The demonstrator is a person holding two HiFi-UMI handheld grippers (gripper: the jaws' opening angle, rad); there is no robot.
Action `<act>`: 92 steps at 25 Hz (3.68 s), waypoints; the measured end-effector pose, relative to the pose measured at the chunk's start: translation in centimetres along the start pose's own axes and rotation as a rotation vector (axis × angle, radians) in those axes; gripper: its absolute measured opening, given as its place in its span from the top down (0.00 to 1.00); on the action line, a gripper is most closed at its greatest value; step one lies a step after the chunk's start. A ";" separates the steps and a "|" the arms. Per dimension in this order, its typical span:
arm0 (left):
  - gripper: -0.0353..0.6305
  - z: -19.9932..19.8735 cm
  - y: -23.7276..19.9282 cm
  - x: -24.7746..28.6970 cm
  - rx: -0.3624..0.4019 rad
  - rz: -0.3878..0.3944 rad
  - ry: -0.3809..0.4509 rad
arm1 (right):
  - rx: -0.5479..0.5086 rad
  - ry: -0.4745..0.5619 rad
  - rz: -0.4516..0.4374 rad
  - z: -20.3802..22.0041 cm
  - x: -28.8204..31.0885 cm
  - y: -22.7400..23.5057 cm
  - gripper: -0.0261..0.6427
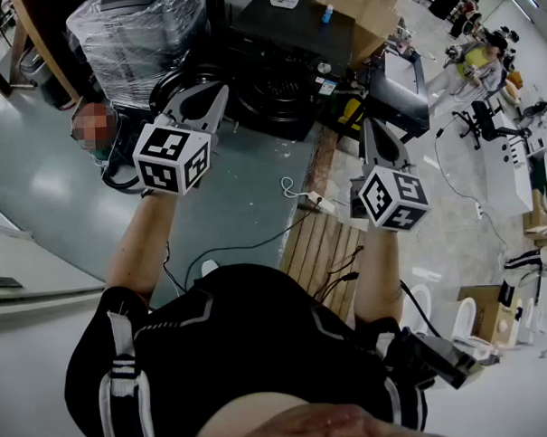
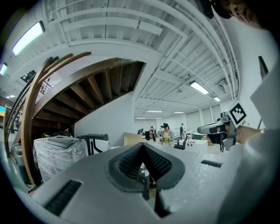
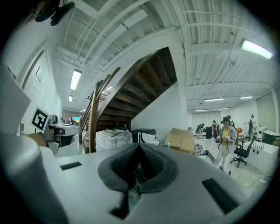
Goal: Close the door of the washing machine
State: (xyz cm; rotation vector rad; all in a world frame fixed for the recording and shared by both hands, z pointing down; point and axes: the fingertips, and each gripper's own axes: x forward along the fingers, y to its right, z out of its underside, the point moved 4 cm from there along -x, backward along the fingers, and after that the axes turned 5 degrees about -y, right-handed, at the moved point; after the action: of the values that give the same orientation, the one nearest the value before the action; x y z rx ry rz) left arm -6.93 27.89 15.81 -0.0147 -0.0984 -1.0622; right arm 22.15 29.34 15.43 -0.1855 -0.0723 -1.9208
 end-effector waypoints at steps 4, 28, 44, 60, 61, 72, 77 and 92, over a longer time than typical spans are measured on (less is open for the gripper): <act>0.94 0.1 -0.1 -0.6 -0.015 -0.007 0.009 | -0.003 0.001 0.006 0.0 -0.4 0.0 0.96; 0.94 0.8 -2.9 -2.1 -0.090 -0.036 0.030 | -0.024 0.031 0.053 -0.6 0.7 -1.8 0.95; 0.94 2.1 -7.8 -3.5 -0.056 0.085 0.012 | -0.025 0.026 0.097 -1.1 3.1 -7.2 0.95; 0.94 3.6 -11.6 -1.9 -0.053 0.061 -0.004 | -0.045 0.010 0.054 -0.3 8.1 -9.4 0.95; 0.94 3.7 -11.9 -1.5 -0.052 0.054 -0.007 | -0.037 0.016 0.045 -0.3 8.8 -9.2 0.95; 0.94 2.2 -15.5 6.7 -0.105 0.033 0.042 | -0.029 0.021 -0.002 -0.9 17.7 -4.1 0.95; 0.94 1.4 -16.3 12.2 -0.097 0.040 0.046 | 0.028 0.045 -0.020 -1.4 21.4 -0.1 0.95; 0.94 -0.3 -17.6 26.2 -0.055 0.009 -0.008 | 0.018 0.029 -0.085 -2.0 32.3 9.4 0.95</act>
State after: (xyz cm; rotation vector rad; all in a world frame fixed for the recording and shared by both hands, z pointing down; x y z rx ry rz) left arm -9.65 -3.53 17.22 -0.0696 -0.0764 -1.0557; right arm 19.74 -4.14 18.38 -0.1441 -0.0786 -2.0065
